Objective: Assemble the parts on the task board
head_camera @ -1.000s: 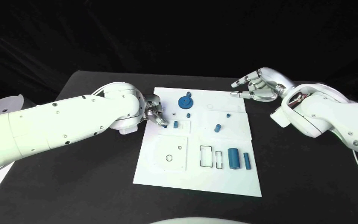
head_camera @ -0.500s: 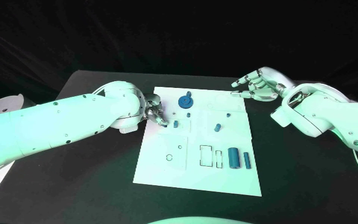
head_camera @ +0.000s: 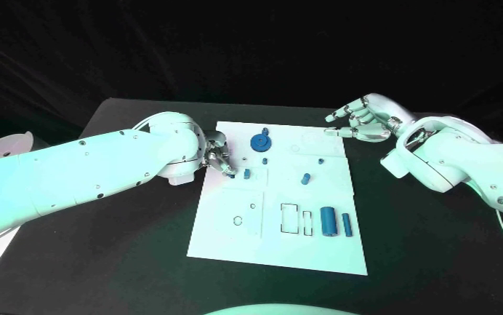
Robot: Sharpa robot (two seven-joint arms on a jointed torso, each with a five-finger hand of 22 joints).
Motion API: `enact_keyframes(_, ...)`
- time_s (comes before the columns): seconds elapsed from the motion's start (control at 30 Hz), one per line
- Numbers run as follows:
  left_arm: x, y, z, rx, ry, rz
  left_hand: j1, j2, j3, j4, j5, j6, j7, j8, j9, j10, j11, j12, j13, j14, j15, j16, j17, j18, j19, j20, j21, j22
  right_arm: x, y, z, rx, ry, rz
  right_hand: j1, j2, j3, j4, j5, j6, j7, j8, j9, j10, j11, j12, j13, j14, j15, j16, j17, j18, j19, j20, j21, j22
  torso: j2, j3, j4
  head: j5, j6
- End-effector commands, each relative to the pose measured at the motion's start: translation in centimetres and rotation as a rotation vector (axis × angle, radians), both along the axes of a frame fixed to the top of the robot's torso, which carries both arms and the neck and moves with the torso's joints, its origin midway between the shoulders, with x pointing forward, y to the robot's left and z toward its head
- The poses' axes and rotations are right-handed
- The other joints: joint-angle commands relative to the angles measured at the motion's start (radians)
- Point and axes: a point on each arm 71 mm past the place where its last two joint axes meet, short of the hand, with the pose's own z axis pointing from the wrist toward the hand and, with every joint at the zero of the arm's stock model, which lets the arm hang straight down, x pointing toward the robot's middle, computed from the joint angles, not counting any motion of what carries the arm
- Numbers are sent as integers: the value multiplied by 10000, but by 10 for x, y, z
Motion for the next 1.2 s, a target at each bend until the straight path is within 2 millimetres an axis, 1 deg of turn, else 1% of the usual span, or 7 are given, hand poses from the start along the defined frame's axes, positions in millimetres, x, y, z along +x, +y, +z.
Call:
enact_keyframes(0.03,-4,-3,-8,238,589,-270,-260,-28,475,-594,11,318,-237,20,-46,177,-35,256,332,1048,-117,31,2634,-148,673,-104,46,1623,-1,1,0,-27,32,155,-47,85,-67,-17,35,23,5,-18,17,-36,-4,-36,-8,879,-15,-27,1959,79,372,8,-37,1383,-2,4,6,-7,-21)
enact_keyframes(0.27,-4,-3,-9,300,681,-299,-664,-28,136,-403,8,491,-286,-36,-148,245,-78,430,552,1048,-158,31,2634,-157,688,-143,71,1664,-1,1,0,-31,37,148,-47,85,-67,-17,35,23,5,-18,17,-36,-4,-36,-8,879,-15,-27,1959,79,372,8,-37,1383,-6,7,1,-9,-29)
enact_keyframes(0.37,-4,-3,-9,293,665,-275,-885,19,7,-263,13,561,-295,-67,-195,264,-85,472,607,1048,-165,31,2634,-163,699,-152,91,1693,-1,1,0,-33,38,142,-38,98,-92,-10,48,23,4,-17,17,-40,-5,-47,-20,877,-16,-36,1948,82,367,6,-46,1371,0,2,7,-21,-27)
enact_keyframes(0.53,-3,-4,-9,275,632,-244,-1186,68,-188,-75,11,679,-311,-92,-252,324,-97,590,756,1048,-175,31,2634,-177,721,-161,131,1751,-1,1,0,-33,39,138,-38,98,-92,-10,48,23,4,-17,17,-40,-5,-47,-20,877,-16,-36,1948,82,367,6,-46,1371,-3,5,4,-21,-26)
enact_keyframes(0.87,-2,-5,-9,342,589,-236,-1538,23,-498,125,6,814,-333,-114,-314,423,-118,783,1005,1048,-192,31,2634,-205,768,-176,219,1871,-2,0,0,-39,46,124,-35,99,-95,-11,52,23,4,-17,17,-44,-5,-57,-26,875,-16,-42,1940,81,368,6,-46,1372,-5,1,3,-27,-24)
enact_keyframes(0.97,-2,-5,-9,368,559,-222,-1602,12,-564,167,8,837,-337,-120,-327,431,-121,800,1030,1048,-196,31,2634,-210,776,-179,232,1890,-2,0,0,-39,46,122,-35,99,-95,-11,52,23,4,-17,17,-44,-5,-57,-26,875,-16,-42,1940,81,368,6,-46,1372,-4,5,4,-16,-7)
enact_keyframes(1.2,0,-4,-9,433,534,-152,-1753,4,-735,282,7,898,-346,-123,-352,465,-128,866,1122,1048,-201,31,2634,-225,799,-184,277,1951,-2,0,0,-37,40,118,-35,99,-95,-11,52,23,4,-17,17,-44,-5,-57,-26,875,-16,-42,1940,81,368,6,-46,1372,-4,1,0,-19,-15)
